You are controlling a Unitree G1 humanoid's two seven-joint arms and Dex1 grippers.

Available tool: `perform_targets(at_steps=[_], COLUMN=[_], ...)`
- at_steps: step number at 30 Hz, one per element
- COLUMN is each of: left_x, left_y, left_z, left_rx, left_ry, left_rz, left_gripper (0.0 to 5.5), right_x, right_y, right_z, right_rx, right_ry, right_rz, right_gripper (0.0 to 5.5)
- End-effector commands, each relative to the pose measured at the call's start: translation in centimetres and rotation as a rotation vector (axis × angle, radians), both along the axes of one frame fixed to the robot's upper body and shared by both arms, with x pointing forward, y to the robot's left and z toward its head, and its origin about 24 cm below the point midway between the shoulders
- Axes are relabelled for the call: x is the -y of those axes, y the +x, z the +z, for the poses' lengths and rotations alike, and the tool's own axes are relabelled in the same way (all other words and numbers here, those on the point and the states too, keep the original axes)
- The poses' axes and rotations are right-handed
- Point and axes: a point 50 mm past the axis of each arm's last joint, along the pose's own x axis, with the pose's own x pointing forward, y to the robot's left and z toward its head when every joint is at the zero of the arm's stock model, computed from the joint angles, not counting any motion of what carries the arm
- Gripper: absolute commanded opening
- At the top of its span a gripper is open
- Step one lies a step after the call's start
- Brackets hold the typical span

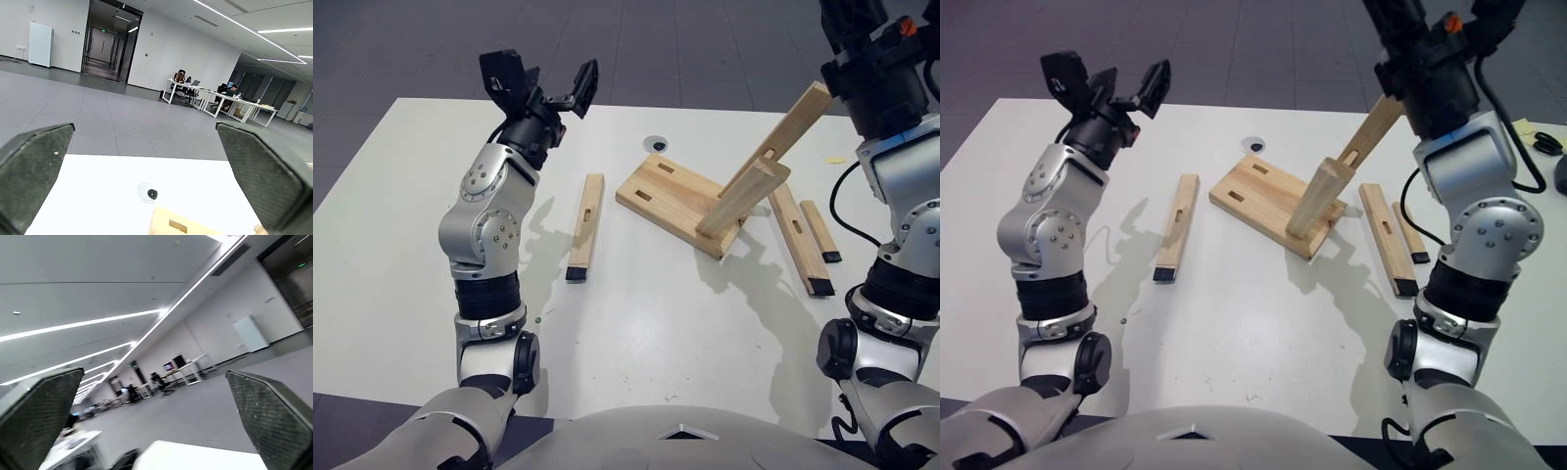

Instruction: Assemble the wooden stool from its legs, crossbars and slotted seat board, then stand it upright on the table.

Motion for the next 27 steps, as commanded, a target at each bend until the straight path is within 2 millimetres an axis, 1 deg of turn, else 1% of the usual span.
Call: perform_targets(at_steps=[1,3,4,7,8,11,13,14,15,16,19,21,24,27], left_x=[-0.6,-0.7,-0.7,-0.7,-0.7,-0.9,-1.0,-1.1,-1.2,-1.2,-1.0,-0.6,-0.5,-0.6], left_y=[0.0,-0.1,-0.1,-0.2,-0.2,-0.2,-0.1,-0.1,-0.1,-0.1,-0.3,-0.2,-0.1,0.0], left_z=[-0.4,-0.6,-0.8,-1.2,-1.3,-1.4,-1.3,-1.3,-1.4,-1.5,-1.8,-1.9,-1.8,-1.8], left_rx=[-0.013,-0.017,-0.021,-0.034,-0.037,-0.038,-0.037,-0.038,-0.04,-0.043,-0.054,-0.055,-0.05,-0.049], left_ry=[0.023,0.028,0.03,0.032,0.032,0.037,0.041,0.043,0.043,0.045,0.047,0.049,0.059,0.064], left_rz=[0.019,0.026,0.027,0.027,0.028,0.036,0.043,0.045,0.048,0.049,0.042,0.032,0.026,0.028], left_gripper=[5.39,5.39,5.39,5.39,5.39,5.39,5.39,5.39,5.39,5.39,5.39,5.39,5.39,5.39], right_x=[-2.6,-3.3,-3.4,-3.5,-3.6,-3.7,-2.9,-2.2,-1.3,-0.2,2.7,3.7,3.4,2.8], right_y=[-4.5,-6.3,-6.8,-7.8,-7.9,-7.9,-8.0,-7.7,-7.3,-6.3,-3.6,-2.6,-2.5,-3.3], right_z=[1.2,0.2,-0.4,-1.8,-2.6,-6.2,-9.0,-10.2,-11.1,-11.6,-12.2,-12.5,-12.9,-14.6], right_rx=[0.093,0.071,0.041,-0.017,-0.05,-0.198,-0.321,-0.368,-0.391,-0.394,-0.327,-0.29,-0.256,-0.277], right_ry=[-0.094,-0.127,-0.129,-0.163,-0.215,-0.42,-0.512,-0.562,-0.589,-0.62,-0.776,-0.861,-0.91,-0.978], right_rz=[0.318,0.451,0.491,0.562,0.561,0.5,0.455,0.398,0.337,0.232,-0.05,-0.143,-0.133,-0.075], right_gripper=[5.4,5.4,5.4,5.4,5.4,5.4,5.4,5.4,5.4,5.4,5.4,5.4,5.4,5.4])
